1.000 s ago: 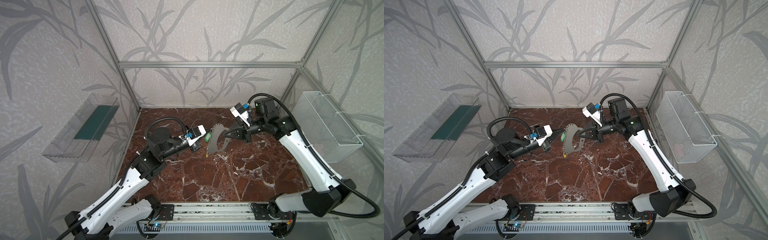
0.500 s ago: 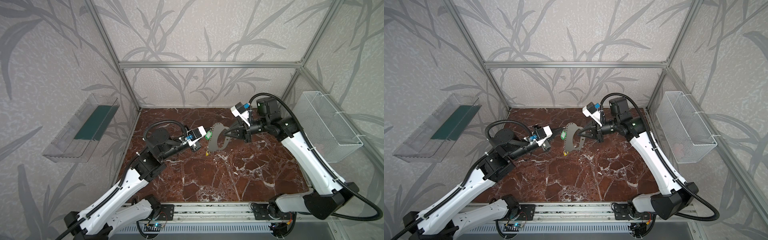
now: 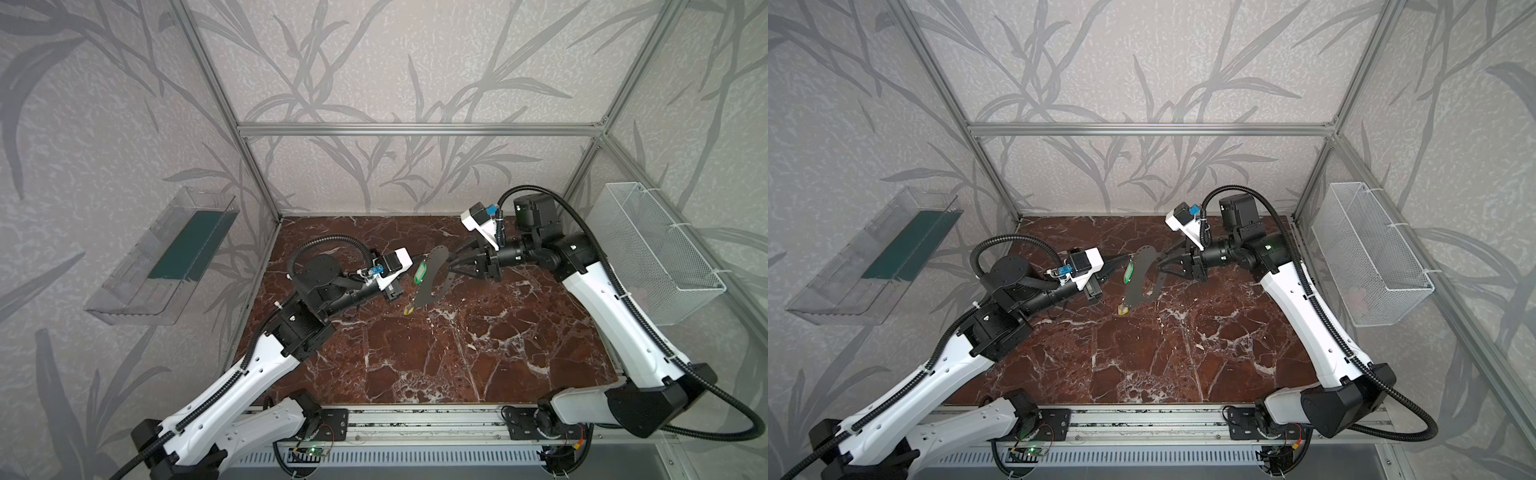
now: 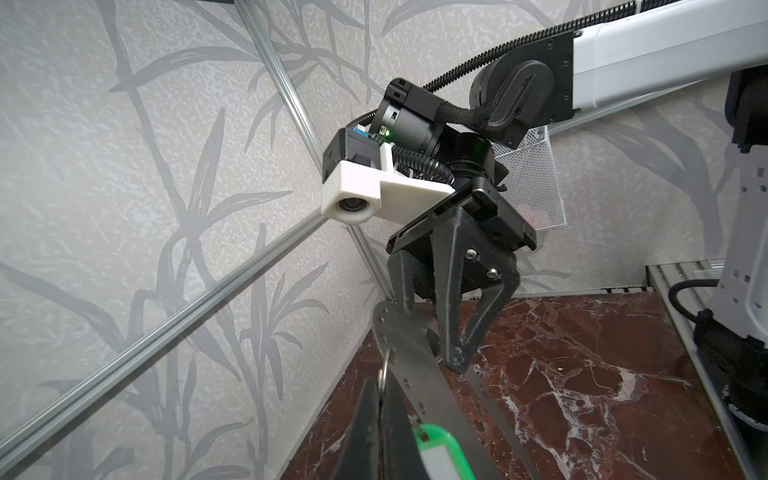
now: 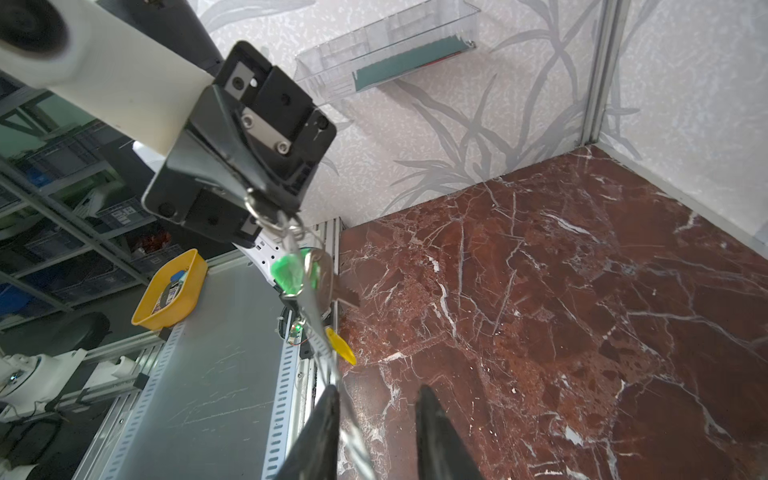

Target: Put the keys on the keyring

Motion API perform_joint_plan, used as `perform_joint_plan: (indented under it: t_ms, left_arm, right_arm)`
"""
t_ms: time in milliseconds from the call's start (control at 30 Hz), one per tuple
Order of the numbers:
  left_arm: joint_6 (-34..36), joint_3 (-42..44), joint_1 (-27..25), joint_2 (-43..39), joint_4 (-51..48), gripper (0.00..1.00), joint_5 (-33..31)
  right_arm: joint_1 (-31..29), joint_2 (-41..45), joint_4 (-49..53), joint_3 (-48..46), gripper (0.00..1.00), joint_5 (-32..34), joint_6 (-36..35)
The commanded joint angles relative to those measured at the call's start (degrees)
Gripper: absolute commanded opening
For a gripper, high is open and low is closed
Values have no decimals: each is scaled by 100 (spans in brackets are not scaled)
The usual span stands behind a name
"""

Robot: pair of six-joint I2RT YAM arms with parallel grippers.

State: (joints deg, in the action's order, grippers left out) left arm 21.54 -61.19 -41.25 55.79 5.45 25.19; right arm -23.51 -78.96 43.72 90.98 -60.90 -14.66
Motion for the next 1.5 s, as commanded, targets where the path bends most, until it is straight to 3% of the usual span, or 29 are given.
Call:
perform_joint_plan:
  t_ms: [0,233,600,733,833,1133,1467]
  left_arm:
    - [-639,-411,-8,127,47,0,107]
    - [-1391,-560,-11,218,-63,0,-329]
    - [-2276,-316,-27,159,511,0,-2164]
    - [-2570,-221,-62,173,728,0,-2886]
    - [-2609,-183,-145,216,826,0,-3256]
    - [-2500,-294,-386,395,860,0,-3760]
    - [-2444,-475,-515,398,735,0,-3872]
  right_arm:
    - [30,385,-274,-118,35,421,124]
    - [35,1055,-1089,-720,42,686,422]
    - [-60,1996,-2366,-1862,50,2170,1444]
    - [-657,2204,-2600,-2177,51,3133,1306]
    - [-1473,2139,-2581,-2206,52,4345,831]
    - [-3335,1270,-3734,-2220,58,7161,-118]
    - [-3866,563,-5079,-2404,65,8149,-758]
